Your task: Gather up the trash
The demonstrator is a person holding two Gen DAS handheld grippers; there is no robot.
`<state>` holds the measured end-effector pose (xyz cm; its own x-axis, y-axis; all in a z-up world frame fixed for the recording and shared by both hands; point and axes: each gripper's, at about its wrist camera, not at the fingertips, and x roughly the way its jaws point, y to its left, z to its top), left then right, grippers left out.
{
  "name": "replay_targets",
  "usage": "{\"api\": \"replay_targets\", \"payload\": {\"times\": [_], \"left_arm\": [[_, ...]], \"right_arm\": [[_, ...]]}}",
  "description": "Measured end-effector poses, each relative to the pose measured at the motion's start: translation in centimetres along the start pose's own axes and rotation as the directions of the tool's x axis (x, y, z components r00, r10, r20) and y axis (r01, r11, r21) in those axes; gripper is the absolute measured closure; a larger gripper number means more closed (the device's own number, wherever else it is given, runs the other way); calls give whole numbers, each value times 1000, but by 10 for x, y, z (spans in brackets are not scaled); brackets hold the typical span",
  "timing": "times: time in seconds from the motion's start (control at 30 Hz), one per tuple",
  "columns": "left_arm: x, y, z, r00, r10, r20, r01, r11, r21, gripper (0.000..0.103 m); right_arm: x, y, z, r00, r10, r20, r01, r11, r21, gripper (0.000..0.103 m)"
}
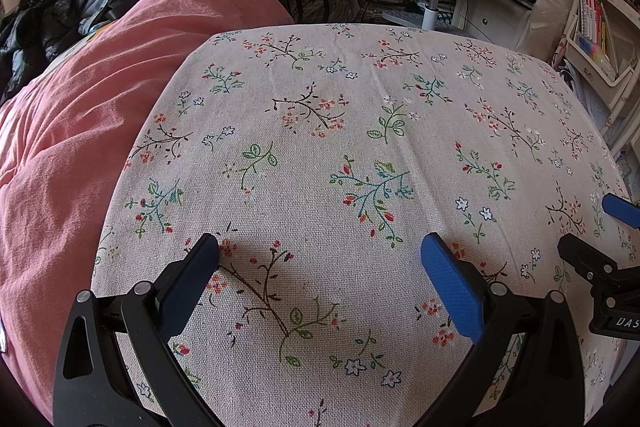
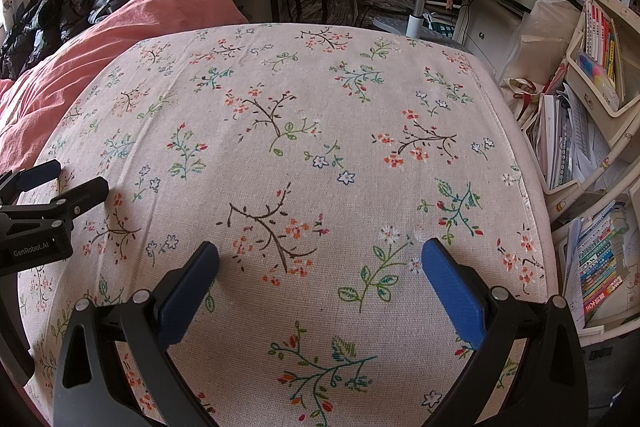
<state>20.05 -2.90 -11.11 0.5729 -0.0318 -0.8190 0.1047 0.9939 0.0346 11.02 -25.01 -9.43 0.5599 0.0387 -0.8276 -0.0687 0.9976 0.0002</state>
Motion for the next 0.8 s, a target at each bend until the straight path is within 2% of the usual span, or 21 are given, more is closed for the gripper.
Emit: {"api": "replay_targets", "payload": {"times": [0.8], "left_arm": [[0,0,0,1000,0,0,0,1000,0,6]], "right_arm": [[-1,1,-2,1000,0,0,0,1000,0,6]]}}
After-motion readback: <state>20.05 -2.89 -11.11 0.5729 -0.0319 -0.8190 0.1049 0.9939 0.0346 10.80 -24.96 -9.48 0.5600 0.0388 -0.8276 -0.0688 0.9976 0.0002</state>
